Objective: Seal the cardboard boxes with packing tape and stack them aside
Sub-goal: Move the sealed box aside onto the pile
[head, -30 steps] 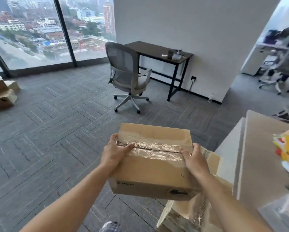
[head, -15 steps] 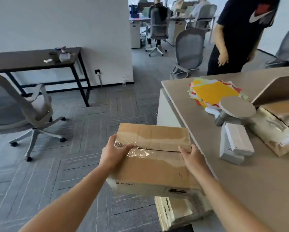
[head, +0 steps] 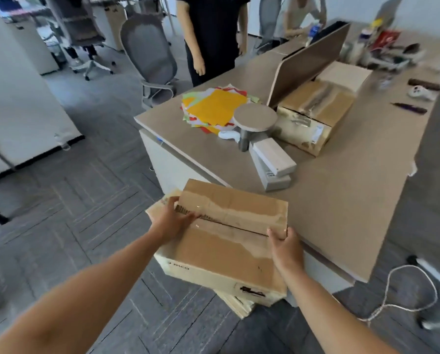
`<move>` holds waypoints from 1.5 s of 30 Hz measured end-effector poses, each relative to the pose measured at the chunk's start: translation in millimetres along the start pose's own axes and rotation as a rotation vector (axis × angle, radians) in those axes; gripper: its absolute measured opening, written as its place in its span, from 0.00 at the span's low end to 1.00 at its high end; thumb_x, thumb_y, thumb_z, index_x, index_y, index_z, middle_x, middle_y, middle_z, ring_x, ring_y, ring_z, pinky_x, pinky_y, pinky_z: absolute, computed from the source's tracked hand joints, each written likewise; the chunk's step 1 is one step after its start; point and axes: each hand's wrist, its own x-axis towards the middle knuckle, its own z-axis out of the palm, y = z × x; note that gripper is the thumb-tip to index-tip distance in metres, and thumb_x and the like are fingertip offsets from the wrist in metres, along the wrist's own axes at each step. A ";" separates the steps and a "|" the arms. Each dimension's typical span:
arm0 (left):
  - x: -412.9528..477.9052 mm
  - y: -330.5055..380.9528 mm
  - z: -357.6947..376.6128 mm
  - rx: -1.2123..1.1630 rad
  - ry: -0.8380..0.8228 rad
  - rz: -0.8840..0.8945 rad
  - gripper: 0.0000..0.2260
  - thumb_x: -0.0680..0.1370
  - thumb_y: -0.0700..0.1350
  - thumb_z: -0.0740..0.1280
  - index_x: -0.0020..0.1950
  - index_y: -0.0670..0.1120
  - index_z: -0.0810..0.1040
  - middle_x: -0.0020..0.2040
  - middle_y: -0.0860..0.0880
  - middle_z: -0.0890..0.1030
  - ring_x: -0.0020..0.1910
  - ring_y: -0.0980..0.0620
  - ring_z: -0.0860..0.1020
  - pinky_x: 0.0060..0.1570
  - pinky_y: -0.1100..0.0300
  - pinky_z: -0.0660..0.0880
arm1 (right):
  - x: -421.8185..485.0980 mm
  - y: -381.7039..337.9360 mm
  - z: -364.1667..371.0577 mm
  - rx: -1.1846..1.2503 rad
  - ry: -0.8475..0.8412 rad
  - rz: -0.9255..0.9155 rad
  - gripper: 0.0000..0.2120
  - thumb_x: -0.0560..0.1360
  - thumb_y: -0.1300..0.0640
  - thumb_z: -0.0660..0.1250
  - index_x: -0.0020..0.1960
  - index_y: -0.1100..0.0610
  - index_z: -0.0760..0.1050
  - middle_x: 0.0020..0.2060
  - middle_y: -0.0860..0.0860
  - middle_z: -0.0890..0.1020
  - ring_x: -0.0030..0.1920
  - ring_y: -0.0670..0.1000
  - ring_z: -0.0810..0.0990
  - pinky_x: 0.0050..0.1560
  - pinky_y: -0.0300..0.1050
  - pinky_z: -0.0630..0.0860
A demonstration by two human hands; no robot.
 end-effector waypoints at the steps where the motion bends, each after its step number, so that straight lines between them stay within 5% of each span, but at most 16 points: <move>1: 6.9 2.7 5.0 0.008 -0.031 -0.005 0.33 0.74 0.54 0.74 0.72 0.47 0.63 0.60 0.48 0.75 0.50 0.51 0.74 0.45 0.62 0.71 | -1.5 5.4 -1.0 0.021 0.021 0.023 0.17 0.78 0.47 0.66 0.59 0.58 0.73 0.50 0.52 0.81 0.46 0.52 0.79 0.39 0.42 0.74; 3: 21.9 5.4 14.1 0.038 -0.085 -0.001 0.32 0.72 0.56 0.75 0.69 0.47 0.64 0.60 0.47 0.76 0.52 0.48 0.74 0.48 0.57 0.71 | -3.2 16.9 -1.4 0.046 0.048 0.063 0.17 0.79 0.47 0.65 0.60 0.59 0.73 0.50 0.52 0.81 0.46 0.52 0.79 0.35 0.39 0.70; 15: 89.6 16.1 50.0 0.173 -0.208 0.128 0.27 0.72 0.54 0.77 0.63 0.47 0.68 0.53 0.44 0.79 0.53 0.42 0.77 0.49 0.53 0.71 | 3.5 46.8 24.7 0.167 0.206 0.201 0.23 0.79 0.45 0.64 0.68 0.56 0.68 0.60 0.50 0.79 0.57 0.55 0.80 0.54 0.49 0.76; 20: 106.4 11.2 64.6 0.137 -0.266 0.119 0.36 0.59 0.66 0.76 0.59 0.53 0.68 0.49 0.47 0.81 0.50 0.44 0.79 0.53 0.49 0.75 | 10.0 58.5 33.7 0.174 0.250 0.259 0.27 0.79 0.44 0.64 0.72 0.57 0.65 0.62 0.54 0.79 0.58 0.56 0.80 0.47 0.43 0.73; 25: 127.5 14.4 75.8 0.124 -0.277 0.155 0.26 0.69 0.53 0.80 0.59 0.51 0.69 0.49 0.46 0.82 0.51 0.44 0.81 0.53 0.50 0.75 | 17.6 64.5 35.2 0.148 0.245 0.264 0.28 0.79 0.44 0.63 0.74 0.56 0.63 0.61 0.53 0.80 0.56 0.55 0.81 0.46 0.44 0.76; 32: 132.0 11.4 81.3 0.076 -0.262 0.149 0.24 0.70 0.49 0.79 0.59 0.50 0.69 0.46 0.49 0.81 0.48 0.45 0.79 0.48 0.53 0.72 | 18.2 63.5 38.7 0.112 0.242 0.262 0.26 0.79 0.45 0.63 0.73 0.56 0.64 0.57 0.54 0.82 0.51 0.55 0.82 0.31 0.36 0.70; 37: 128.7 17.8 80.2 0.181 -0.253 0.122 0.29 0.70 0.52 0.78 0.65 0.49 0.69 0.51 0.47 0.80 0.52 0.44 0.78 0.48 0.55 0.70 | 20.5 59.4 27.4 -0.037 0.144 0.204 0.30 0.80 0.44 0.62 0.73 0.61 0.59 0.63 0.57 0.78 0.57 0.59 0.80 0.48 0.48 0.77; 42: 129.9 39.9 72.8 0.454 -0.261 0.084 0.32 0.68 0.59 0.78 0.64 0.44 0.72 0.56 0.43 0.81 0.54 0.42 0.78 0.51 0.53 0.75 | 28.8 49.2 -0.2 -0.233 -0.086 0.163 0.31 0.80 0.44 0.60 0.73 0.64 0.57 0.63 0.60 0.76 0.59 0.59 0.78 0.49 0.46 0.74; 45: 114.0 63.7 77.1 0.701 -0.179 0.109 0.36 0.70 0.63 0.74 0.68 0.42 0.69 0.61 0.41 0.79 0.62 0.40 0.77 0.61 0.49 0.73 | 29.2 47.1 -13.2 -0.270 -0.186 0.176 0.29 0.80 0.44 0.62 0.71 0.62 0.58 0.62 0.58 0.76 0.56 0.58 0.79 0.48 0.48 0.79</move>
